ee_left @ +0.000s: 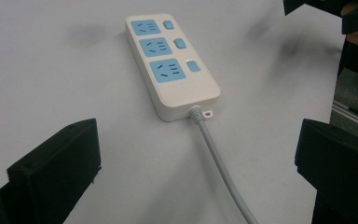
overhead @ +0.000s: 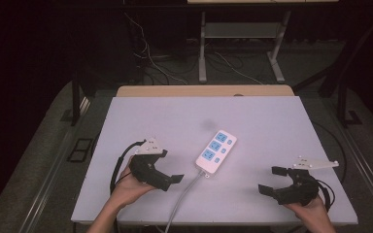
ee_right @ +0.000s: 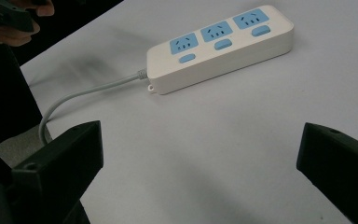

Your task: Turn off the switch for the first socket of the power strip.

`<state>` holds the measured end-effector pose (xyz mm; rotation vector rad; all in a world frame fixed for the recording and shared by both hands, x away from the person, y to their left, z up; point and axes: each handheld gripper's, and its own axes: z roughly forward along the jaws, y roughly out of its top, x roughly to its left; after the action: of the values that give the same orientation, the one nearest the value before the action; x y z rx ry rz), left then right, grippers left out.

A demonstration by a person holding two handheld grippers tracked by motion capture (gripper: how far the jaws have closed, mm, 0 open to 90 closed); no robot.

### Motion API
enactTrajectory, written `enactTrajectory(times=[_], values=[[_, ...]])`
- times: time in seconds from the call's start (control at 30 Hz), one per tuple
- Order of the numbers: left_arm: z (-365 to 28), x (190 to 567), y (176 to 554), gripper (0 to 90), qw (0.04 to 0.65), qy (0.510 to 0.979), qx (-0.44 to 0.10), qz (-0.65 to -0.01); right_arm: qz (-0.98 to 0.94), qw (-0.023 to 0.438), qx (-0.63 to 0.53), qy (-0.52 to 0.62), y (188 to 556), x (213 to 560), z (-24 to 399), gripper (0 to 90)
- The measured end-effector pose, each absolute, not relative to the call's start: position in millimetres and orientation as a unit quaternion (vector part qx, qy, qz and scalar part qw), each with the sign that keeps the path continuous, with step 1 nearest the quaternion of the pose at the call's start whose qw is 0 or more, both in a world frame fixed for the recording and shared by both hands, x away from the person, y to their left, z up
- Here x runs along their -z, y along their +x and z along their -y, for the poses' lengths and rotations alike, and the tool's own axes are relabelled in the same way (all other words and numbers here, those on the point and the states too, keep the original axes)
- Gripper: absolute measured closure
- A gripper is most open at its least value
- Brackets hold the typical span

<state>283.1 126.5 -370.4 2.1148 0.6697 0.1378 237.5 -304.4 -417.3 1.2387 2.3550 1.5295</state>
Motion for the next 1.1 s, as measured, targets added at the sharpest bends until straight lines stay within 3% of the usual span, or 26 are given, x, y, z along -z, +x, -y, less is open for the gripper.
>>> enactTrajectory(times=[1.1], values=[[-72.9,357.6,326.5,0.0,0.406,0.883,-0.039,-0.232,-0.767,0.038,-0.496,0.405,237.6,417.2,307.1,0.3]])
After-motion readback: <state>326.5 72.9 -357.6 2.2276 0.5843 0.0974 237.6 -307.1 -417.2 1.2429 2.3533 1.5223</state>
